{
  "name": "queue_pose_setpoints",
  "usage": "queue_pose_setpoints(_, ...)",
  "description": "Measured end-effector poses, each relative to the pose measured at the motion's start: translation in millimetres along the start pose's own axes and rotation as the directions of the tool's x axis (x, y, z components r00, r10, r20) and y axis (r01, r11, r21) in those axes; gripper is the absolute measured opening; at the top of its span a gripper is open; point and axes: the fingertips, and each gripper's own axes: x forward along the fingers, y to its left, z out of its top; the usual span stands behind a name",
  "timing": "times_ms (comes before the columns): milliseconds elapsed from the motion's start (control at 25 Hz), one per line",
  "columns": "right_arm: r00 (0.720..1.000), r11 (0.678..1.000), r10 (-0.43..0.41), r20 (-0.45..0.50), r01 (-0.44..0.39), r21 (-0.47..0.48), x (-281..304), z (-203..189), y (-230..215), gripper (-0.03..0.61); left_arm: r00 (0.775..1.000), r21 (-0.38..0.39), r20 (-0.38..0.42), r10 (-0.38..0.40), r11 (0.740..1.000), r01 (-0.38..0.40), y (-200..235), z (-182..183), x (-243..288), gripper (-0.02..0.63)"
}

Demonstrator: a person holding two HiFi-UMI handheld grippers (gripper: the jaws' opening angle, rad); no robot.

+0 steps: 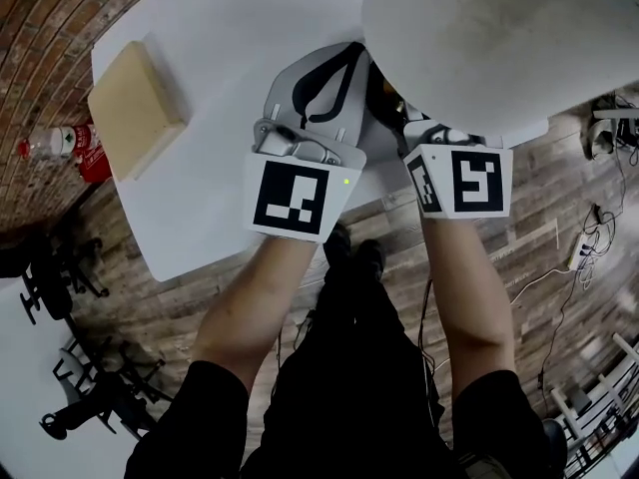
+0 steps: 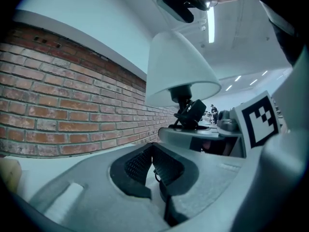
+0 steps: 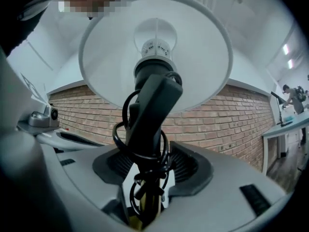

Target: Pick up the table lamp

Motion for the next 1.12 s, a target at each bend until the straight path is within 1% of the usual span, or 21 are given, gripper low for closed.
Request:
queue_pose_setpoints(80,1.0,1.0,-0.011,0.021,0.011,0.002,5,4,2,0.222,1.0,0.01,0.006,0.011,1.0,-0.012,7,0,4,0.008)
queue_pose_setpoints(200,0.998,0.999,-0.038,0.057,0.038,0.003,8,8,3,0.195,0.999,0.025,0.025,0.02,0.999,-0.021,14,3,10,0.008)
queue_pose_setpoints(360,0.993,0.997,-0.077,0.09,0.077,0.005,6,11,0,0.19,0.999,0.041,0.037,0.01,0.999,-0.012,14,4,15,0.008)
queue_pose_setpoints(440,0.992,0.996,-0.087,0.095,0.088,-0.003,7,11,-1,0.184,0.999,0.039,0.034,0.011,0.999,-0.012,14,0,17,0.008)
queue_pose_setpoints(560,0.991,0.996,-0.09,0.097,0.092,-0.016,8,11,-1,0.152,0.999,0.04,0.032,0.019,0.999,-0.02,17,-3,19,0.008)
queue_pose_setpoints(800,0.99,0.993,-0.101,0.097,0.107,-0.058,8,12,-2,0.11,0.998,0.059,0.053,0.022,0.998,-0.025,15,2,24,0.008)
queue_pose_setpoints(1120,0.989,0.991,-0.109,0.103,0.116,-0.061,8,13,-4,0.063,0.998,0.066,0.052,0.016,0.998,-0.02,12,1,26,0.008)
